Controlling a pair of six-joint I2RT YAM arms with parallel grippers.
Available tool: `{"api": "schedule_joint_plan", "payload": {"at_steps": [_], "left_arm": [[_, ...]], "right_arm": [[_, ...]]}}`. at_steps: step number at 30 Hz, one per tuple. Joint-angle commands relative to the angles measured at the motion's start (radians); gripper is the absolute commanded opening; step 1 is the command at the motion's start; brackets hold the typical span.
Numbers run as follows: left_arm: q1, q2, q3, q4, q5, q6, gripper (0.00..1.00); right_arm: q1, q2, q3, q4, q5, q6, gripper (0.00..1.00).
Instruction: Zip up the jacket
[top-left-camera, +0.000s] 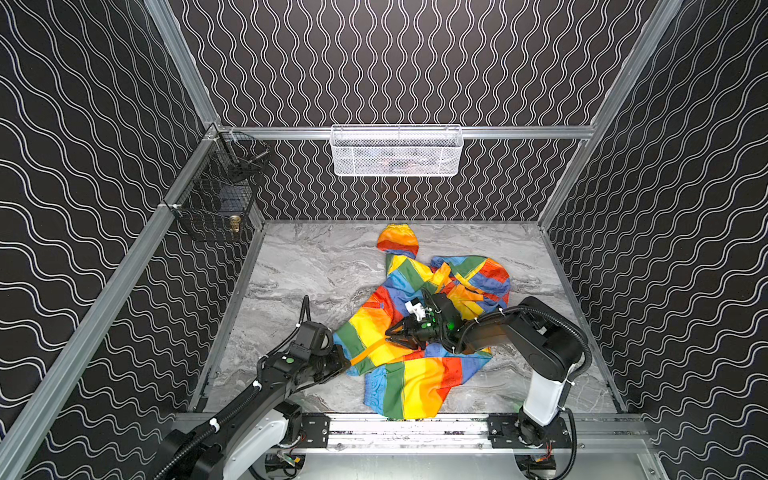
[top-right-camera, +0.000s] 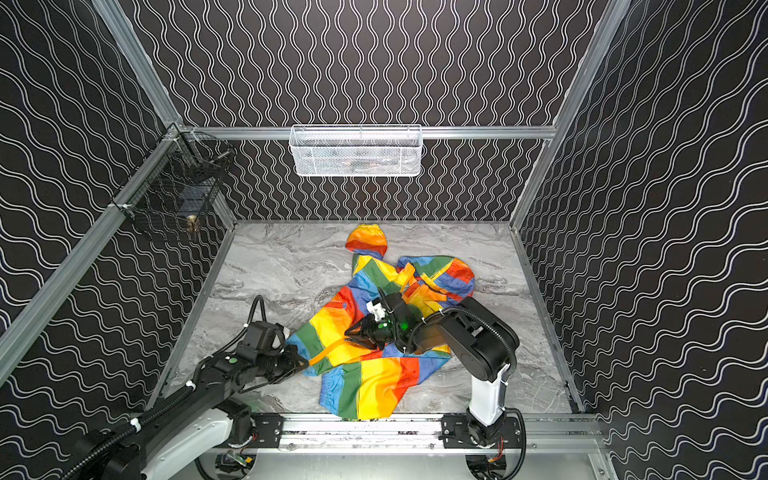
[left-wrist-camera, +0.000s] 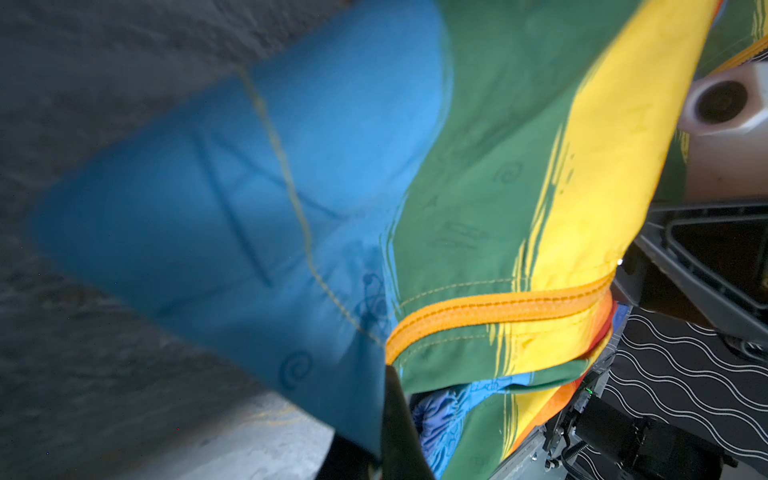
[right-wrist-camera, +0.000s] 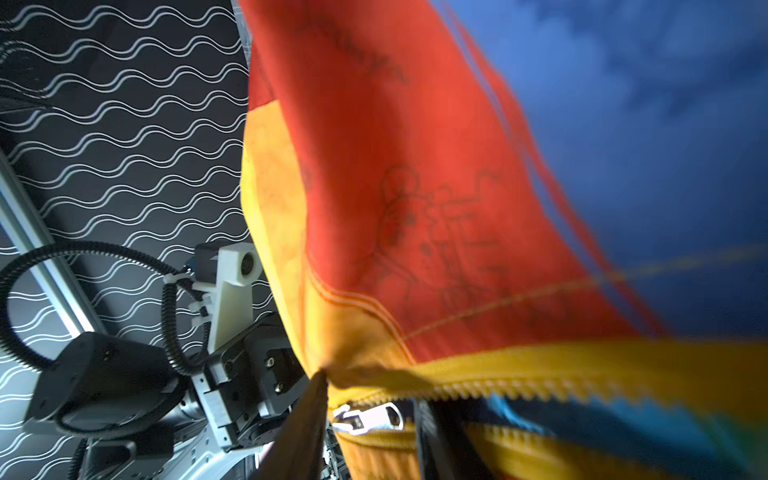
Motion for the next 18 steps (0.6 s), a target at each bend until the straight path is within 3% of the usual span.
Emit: {"api": "schedule_joint_plan", "payload": {"at_steps": [1, 18], "left_arm": [[0.001, 0.006, -0.007, 0.026, -0.003, 0.019, 0.0], [0.001, -0.018, -0.017, 0.017, -0.007, 0.012, 0.0]], "right_arm": [[0.0, -0.012, -0.017, 0.102, -0.021, 0.05, 0.32], [0.001, -0.064, -0.027, 0.068, -0.012, 0.043, 0.22]]}}
